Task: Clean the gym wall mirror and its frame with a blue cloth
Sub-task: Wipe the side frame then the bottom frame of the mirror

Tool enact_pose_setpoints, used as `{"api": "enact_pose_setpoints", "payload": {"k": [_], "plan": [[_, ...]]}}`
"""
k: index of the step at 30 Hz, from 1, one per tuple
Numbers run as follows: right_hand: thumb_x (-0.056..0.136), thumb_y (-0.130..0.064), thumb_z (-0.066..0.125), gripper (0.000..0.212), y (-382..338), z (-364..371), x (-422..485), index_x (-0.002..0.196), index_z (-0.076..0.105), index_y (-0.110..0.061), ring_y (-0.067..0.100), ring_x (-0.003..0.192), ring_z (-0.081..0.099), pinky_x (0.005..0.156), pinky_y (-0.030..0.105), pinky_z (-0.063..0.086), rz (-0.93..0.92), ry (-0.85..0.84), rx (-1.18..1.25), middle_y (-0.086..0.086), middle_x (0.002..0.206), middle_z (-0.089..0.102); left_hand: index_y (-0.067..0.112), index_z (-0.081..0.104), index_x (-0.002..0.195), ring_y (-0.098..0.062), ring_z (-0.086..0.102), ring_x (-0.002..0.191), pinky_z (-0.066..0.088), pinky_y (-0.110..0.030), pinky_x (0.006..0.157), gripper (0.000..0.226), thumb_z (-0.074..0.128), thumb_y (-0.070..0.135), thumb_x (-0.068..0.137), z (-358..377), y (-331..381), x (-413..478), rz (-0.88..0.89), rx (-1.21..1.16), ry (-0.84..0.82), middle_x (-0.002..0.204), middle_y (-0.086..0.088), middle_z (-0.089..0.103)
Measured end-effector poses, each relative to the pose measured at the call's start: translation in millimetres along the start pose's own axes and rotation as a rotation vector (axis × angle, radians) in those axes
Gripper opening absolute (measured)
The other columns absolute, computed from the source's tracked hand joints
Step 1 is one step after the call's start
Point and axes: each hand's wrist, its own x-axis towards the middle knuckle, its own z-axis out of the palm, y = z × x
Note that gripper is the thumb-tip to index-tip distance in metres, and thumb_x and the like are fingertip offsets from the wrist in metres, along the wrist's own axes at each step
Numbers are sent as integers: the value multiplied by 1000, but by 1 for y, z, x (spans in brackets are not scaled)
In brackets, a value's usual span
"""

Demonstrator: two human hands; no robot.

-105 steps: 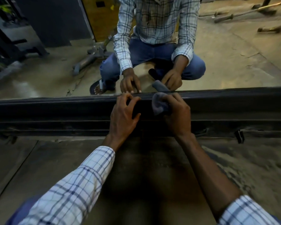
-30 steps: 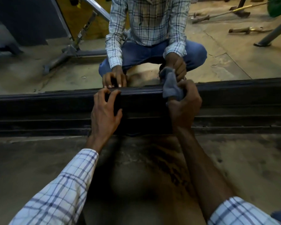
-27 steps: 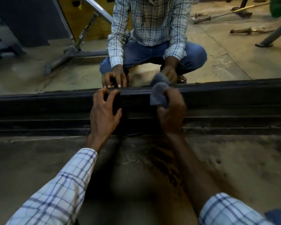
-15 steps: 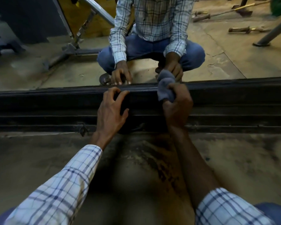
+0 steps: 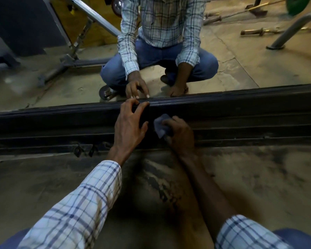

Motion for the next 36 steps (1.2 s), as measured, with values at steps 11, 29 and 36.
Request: {"api": "enact_pose_setpoints", "payload": {"k": [11,29,36], "plan": [[81,-9,70,29,19,-52,18,110,67,-8,15,97,62,85,25,53,104,123,115,5,107,66,15,50,150,-30,45,134,51,-42,102,68,75,19,87,20,54,5,95,11,-34,148,-15,44],[80,-2,70,31,90,-133,16,111,69,-5,16,99,61,88,22,51,217,451,119,13,108,67,15,52,148,-28,47,131,53,-41,96,65,74,21,88,33,112,21,143,79,-64,146,-13,48],[79,1,72,39,84,-131,20,117,65,-9,2,109,54,95,5,42,232,351,139,7,118,66,16,49,150,-29,48,132,52,-41,101,66,74,23,90,43,147,35,200,31,-103,149,-14,46]]}}
